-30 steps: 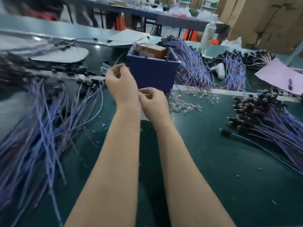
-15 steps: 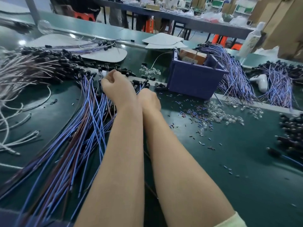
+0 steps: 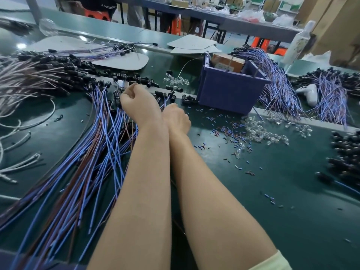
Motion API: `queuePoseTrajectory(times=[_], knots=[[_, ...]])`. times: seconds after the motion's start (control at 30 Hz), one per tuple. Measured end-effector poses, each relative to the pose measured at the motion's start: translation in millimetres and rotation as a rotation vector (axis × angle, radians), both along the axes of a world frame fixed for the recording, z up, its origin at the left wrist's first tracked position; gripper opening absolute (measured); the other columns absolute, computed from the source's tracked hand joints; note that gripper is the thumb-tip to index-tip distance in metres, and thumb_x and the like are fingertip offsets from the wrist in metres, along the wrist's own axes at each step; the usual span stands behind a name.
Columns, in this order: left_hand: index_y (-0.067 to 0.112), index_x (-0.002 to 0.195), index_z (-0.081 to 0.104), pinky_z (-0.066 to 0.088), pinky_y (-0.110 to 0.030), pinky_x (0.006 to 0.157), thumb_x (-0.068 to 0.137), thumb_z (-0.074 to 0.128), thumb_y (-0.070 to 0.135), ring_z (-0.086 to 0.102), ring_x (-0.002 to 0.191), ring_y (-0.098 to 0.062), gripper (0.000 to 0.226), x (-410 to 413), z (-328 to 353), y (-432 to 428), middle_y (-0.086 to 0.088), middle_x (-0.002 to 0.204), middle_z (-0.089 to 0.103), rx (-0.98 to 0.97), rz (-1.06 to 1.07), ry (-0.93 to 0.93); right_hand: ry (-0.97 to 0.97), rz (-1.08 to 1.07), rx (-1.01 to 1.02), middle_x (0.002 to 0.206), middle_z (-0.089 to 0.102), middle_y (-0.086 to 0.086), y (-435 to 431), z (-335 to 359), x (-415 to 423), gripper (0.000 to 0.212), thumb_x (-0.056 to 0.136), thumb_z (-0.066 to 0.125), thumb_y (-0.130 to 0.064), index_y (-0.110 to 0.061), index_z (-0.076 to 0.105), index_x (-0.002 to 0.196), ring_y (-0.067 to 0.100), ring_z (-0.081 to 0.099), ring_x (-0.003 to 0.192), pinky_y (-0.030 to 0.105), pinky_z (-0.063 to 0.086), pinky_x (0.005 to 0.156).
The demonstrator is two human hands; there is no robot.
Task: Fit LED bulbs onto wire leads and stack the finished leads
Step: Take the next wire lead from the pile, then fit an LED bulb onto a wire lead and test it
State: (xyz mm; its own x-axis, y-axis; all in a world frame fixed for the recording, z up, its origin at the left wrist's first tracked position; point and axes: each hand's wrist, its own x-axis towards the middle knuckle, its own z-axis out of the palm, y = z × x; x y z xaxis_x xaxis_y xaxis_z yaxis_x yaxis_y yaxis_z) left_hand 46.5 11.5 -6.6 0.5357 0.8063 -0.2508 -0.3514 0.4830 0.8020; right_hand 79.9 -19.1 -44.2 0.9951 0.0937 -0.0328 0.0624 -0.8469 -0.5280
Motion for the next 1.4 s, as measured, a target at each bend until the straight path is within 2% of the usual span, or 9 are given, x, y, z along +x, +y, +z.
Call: queuePoseTrajectory(times=[0.2,0.3,0.4,0.47,0.6,0.73,0.9,1.13,1.4], knots=[[0.015,0.095,0.048,0.036,-0.018,0.053,0.095,0.04,0.009,0.042,0.06,-0.009,0.01,-1,0,2,0.001,0.079,0.047,0.016,0.023,0.014,0.076,-0.001,0.106,0.113,0.055,0.017,-5,6,2,0.015,0.09,0.046,-0.009,-0.003,0.055,0.101,0.033,0.051,0.103,0.035,0.042,0.083],[0.015,0.094,0.045,0.034,-0.017,0.053,0.096,0.04,0.012,0.04,0.061,-0.009,0.006,-1,0,2,0.001,0.08,0.045,0.043,0.013,0.037,0.187,-0.061,0.497,0.087,0.051,0.009,-18,18,9,0.02,0.092,0.044,-0.004,-0.012,0.044,0.073,0.025,0.047,0.084,0.034,0.046,0.075],[0.012,0.093,0.046,0.035,-0.015,0.045,0.095,0.04,0.013,0.041,0.055,-0.005,0.007,0,-1,-5,0.003,0.073,0.044,0.184,-0.118,0.156,0.252,-0.097,1.037,0.083,0.051,0.008,-28,25,8,0.021,0.095,0.034,0.005,-0.007,0.048,0.086,0.019,0.057,0.071,0.033,0.056,0.071],[0.011,0.082,0.052,0.038,-0.016,0.042,0.094,0.04,0.011,0.048,0.045,-0.002,0.017,3,-1,-13,0.003,0.065,0.049,0.368,-0.256,0.204,0.177,-0.038,1.239,0.083,0.053,0.008,-38,30,4,0.022,0.096,0.036,0.005,-0.008,0.049,0.086,0.013,0.059,0.062,0.025,0.056,0.058],[0.014,0.084,0.065,0.047,-0.027,0.075,0.099,0.039,0.028,0.063,0.08,-0.02,0.033,8,5,-37,-0.01,0.086,0.068,0.725,-0.59,0.232,-0.014,-0.005,1.443,0.079,0.063,0.005,-76,49,-2,0.02,0.095,0.045,0.004,-0.011,0.054,0.085,0.013,0.062,0.064,0.023,0.054,0.055],[0.011,0.082,0.062,0.042,-0.013,0.051,0.1,0.041,0.027,0.056,0.047,-0.001,0.032,6,12,-71,0.0,0.065,0.064,0.997,-0.891,0.14,-0.28,-0.065,1.635,0.079,0.06,0.005,-135,65,-9,0.016,0.093,0.047,0.008,-0.007,0.05,0.092,0.011,0.061,0.066,0.022,0.055,0.068],[0.011,0.087,0.064,0.045,-0.022,0.061,0.097,0.05,0.017,0.055,0.062,-0.009,0.018,11,18,-123,0.006,0.067,0.059,1.11,-0.932,-0.007,-0.447,-0.228,1.551,0.078,0.053,-0.001,-205,62,-16,0.009,0.094,0.052,-0.003,-0.01,0.057,0.096,0.006,0.051,0.067,0.018,0.047,0.064],[0.008,0.1,0.067,0.041,-0.018,0.073,0.092,0.051,0.009,0.06,0.084,-0.017,0.018,16,4,-180,-0.004,0.092,0.068,1.293,-0.812,-0.021,-0.447,-0.286,0.965,0.058,0.048,0.005,-234,19,-11,0.034,0.097,0.052,-0.022,-0.013,0.053,0.064,0.014,0.04,0.055,0.026,0.033,0.051],[0.016,0.101,0.066,0.045,-0.039,0.093,0.094,0.05,0.018,0.059,0.098,-0.028,0.018,24,-35,-162,-0.006,0.101,0.068,1.33,-0.778,0.308,-0.382,-0.496,1.379,0.06,0.055,-0.001,-242,1,-3,0.027,0.099,0.049,-0.019,-0.014,0.058,0.074,0.002,0.051,0.043,0.016,0.044,0.048]])
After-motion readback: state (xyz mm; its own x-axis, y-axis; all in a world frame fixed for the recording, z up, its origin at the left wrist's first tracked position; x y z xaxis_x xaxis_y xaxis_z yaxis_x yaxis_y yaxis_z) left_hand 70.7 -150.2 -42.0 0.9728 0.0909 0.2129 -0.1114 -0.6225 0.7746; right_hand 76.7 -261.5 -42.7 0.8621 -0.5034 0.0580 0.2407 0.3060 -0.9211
